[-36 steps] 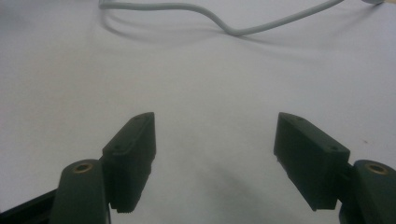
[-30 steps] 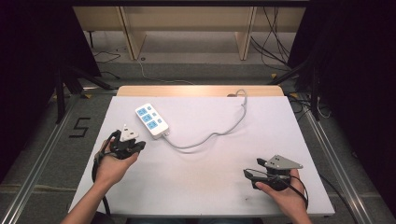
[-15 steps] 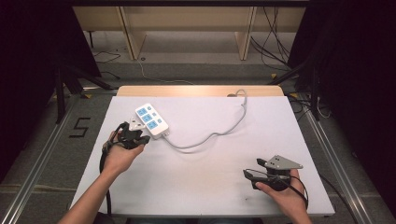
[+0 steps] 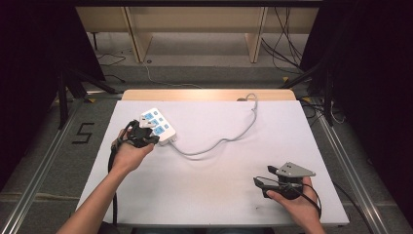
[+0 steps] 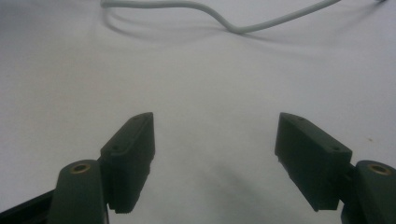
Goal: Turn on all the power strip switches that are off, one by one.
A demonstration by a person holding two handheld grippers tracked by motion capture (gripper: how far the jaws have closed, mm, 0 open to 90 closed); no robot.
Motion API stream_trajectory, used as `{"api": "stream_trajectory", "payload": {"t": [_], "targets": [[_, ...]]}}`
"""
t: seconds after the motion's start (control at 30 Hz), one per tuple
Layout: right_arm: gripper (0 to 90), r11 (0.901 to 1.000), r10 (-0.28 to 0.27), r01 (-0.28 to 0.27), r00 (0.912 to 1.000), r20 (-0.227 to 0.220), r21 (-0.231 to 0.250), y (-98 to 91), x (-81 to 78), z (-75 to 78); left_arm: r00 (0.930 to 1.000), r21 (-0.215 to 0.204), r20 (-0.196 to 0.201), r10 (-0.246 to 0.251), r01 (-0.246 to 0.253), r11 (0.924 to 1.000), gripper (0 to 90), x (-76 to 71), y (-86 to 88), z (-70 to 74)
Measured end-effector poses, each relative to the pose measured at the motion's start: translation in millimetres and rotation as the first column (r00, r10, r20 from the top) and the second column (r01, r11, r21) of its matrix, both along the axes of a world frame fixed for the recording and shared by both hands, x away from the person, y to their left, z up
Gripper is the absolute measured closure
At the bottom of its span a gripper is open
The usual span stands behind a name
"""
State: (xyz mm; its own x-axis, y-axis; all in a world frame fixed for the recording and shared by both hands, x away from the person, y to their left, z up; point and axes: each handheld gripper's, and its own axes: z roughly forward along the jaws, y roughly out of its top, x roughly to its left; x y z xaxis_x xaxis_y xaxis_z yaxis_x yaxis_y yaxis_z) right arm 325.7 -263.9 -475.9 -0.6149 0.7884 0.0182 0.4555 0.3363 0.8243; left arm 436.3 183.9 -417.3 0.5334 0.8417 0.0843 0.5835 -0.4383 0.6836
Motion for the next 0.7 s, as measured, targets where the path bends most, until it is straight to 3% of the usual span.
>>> {"api": "stream_trajectory", "payload": {"t": [0.7], "targets": [[29.6,1.0,0.004,-0.004,1.0,-0.005,0.0,-0.5,0.3,-0.2,0.9998,0.03,-0.021,0.003,-0.003,0.9995,89.7,25.2,-10.7,4.3]]}}
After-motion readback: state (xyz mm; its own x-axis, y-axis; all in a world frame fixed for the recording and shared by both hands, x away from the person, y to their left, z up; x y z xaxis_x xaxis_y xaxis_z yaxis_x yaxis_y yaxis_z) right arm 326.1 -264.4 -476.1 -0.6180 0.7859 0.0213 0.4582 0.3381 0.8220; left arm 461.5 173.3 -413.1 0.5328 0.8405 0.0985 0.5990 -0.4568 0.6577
